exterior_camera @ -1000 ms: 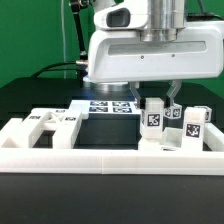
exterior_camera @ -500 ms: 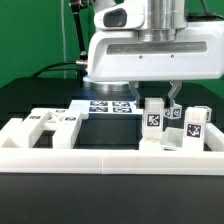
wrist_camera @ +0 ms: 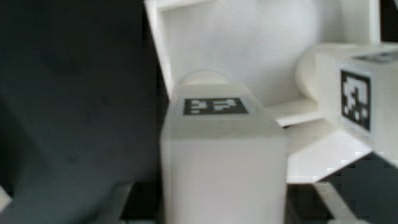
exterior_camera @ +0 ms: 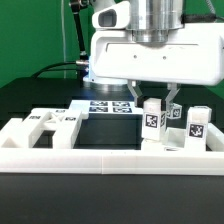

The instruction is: Assemble chair

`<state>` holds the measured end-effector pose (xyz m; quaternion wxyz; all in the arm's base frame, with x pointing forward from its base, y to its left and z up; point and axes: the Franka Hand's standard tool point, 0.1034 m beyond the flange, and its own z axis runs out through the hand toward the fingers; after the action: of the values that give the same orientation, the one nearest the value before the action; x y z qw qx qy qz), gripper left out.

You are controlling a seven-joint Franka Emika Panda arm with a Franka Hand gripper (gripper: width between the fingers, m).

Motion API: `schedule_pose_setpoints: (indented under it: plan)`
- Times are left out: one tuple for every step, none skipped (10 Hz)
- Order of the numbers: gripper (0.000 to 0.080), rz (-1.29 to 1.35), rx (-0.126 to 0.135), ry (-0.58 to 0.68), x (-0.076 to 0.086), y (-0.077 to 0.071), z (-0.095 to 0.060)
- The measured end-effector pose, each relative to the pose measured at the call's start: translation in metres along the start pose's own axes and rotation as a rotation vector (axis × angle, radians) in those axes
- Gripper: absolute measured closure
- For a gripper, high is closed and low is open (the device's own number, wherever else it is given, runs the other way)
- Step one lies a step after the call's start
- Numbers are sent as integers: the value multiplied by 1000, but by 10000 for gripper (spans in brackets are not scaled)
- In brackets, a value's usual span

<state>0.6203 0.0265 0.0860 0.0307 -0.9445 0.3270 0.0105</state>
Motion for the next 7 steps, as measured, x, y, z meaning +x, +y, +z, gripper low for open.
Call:
schedule_pose_setpoints:
  plan:
    - [511,83,3,5,-1,-3,0]
    - [511,151,3,5,-2,-4,0]
    - [511,226,3,4,-2,-5,1]
    - [511,292,4,4,-3,-5,1]
    - [511,334,4,4,-4,-6,1]
    - [511,423,10,1,-5,-8,1]
    - [511,488,25,1,-4,-9,1]
